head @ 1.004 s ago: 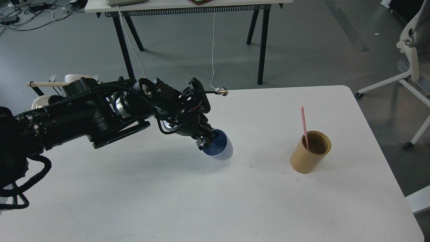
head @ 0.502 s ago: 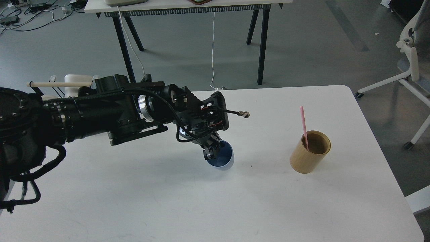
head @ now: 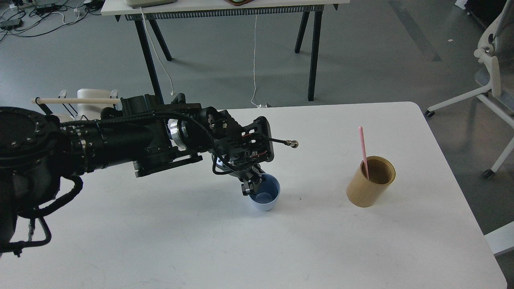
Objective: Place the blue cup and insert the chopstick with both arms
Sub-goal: 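Lower the blue cup upright onto the table center and release it, then withdraw the left gripper back toward the wire rack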
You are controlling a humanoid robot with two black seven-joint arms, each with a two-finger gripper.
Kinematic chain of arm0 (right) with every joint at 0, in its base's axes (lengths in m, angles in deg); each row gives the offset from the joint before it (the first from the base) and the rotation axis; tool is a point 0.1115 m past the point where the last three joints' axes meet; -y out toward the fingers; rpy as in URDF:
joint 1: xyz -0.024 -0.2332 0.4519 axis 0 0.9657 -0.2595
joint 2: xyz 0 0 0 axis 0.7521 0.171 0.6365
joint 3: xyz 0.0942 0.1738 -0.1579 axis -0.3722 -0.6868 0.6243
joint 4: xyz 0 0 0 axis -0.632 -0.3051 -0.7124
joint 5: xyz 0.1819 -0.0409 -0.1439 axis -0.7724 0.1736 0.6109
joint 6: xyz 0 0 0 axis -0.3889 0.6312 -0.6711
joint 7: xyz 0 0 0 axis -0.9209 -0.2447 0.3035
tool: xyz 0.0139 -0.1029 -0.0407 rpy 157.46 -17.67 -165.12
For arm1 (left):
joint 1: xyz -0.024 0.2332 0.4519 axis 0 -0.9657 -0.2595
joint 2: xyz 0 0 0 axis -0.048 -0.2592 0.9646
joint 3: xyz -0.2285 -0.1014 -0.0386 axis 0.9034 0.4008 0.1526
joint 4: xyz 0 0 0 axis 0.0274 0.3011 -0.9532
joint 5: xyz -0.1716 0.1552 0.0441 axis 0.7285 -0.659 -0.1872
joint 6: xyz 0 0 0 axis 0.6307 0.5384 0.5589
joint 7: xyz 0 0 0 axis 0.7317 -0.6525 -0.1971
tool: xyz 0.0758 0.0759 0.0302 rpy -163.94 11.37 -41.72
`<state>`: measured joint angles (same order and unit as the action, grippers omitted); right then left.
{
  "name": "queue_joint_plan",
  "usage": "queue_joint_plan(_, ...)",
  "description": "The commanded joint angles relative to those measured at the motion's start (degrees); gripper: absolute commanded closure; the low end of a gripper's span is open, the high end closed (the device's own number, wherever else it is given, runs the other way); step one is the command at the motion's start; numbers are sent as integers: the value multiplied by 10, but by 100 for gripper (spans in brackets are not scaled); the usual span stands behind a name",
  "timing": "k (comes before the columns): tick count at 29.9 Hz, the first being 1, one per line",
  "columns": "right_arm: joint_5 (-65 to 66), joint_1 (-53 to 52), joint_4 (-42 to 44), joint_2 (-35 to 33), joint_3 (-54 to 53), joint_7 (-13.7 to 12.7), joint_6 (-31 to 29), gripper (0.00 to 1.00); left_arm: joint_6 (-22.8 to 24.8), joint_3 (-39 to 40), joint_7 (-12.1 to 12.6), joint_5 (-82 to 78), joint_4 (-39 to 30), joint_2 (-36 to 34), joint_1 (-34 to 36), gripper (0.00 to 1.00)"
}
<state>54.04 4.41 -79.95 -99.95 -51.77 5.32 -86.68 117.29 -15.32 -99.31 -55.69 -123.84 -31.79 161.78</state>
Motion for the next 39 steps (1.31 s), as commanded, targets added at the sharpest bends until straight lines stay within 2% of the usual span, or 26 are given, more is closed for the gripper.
queue_joint_plan(1, 0, 0, -1, 0, 0, 0, 0, 1, 0, 1, 0, 0, 0, 0, -2, 82)
queue_joint_plan(7, 0, -1, -1, 0, 0, 0, 0, 1, 0, 5, 0, 0, 1, -8, 4, 72)
queue_joint_plan(12, 0, -1, -4, 0, 2, 0, 0, 1, 0, 20, 0, 0, 3, -30, 11, 55)
queue_joint_plan(15, 0, -2, -11, 0, 8, 0, 0, 1, 0, 68, 0, 56, 3, -48, 11, 41)
queue_joint_plan(20, 13, -6, -68, -7, 25, 0, 0, 1, 0, 199, 0, 171, 2, -117, -8, 37)
queue_joint_plan(24, 77, -15, -155, -37, 46, 0, 0, 1, 0, 310, 0, 303, -2, -184, -69, 36)
queue_joint_plan(31, 315, -39, -300, -92, 42, 0, 0, 1, 0, 505, 0, 486, -4, -242, -179, 34)
queue_joint_plan(39, 590, -42, -489, -175, 43, 0, 0, 1, 0, 617, 0, 548, -4, -252, -254, 34)
